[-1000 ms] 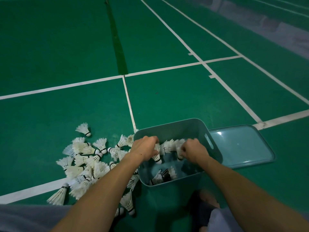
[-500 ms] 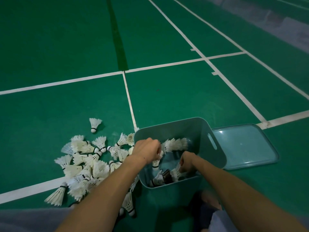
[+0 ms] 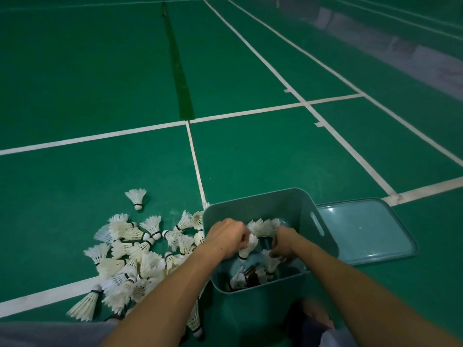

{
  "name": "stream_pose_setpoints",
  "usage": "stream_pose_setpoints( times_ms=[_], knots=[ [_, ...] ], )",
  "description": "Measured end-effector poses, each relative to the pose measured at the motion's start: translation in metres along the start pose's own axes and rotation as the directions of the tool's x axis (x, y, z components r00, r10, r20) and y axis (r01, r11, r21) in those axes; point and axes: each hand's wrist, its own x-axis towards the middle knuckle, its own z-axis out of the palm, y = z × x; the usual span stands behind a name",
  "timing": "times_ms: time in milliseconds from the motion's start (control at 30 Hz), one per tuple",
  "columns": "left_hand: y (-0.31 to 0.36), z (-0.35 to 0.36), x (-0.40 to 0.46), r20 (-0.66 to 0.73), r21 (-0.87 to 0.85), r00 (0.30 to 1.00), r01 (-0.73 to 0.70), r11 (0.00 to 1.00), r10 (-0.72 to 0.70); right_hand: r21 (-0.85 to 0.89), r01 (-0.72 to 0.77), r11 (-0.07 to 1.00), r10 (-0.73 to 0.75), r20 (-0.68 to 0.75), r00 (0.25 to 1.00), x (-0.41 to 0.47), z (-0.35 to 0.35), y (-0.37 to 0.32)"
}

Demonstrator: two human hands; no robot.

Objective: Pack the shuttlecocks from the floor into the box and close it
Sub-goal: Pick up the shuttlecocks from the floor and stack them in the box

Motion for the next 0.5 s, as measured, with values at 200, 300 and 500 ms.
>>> stream_pose_setpoints(
  times_ms=[200,300,500],
  knots=[
    [0.007,0.000,-0.001,-0.017,0.011,1.000,-0.019,1.000,0.020,-0.109,0.016,0.994,-0.014,0.013,1.000,-0.006,0.015,0.014],
    [0.005,0.003,-0.002,-0.005,0.010,1.000,-0.011,1.000,0.011,-0.124,0.009,0.992,-0.007,0.019,1.000,-0.005,0.020,0.020],
    [0.004,0.010,-0.002,0.011,-0.023,1.000,0.008,1.000,-0.008,0.002,0.001,1.000,-0.001,0.130,0.991,-0.007,0.018,0.019]
  ],
)
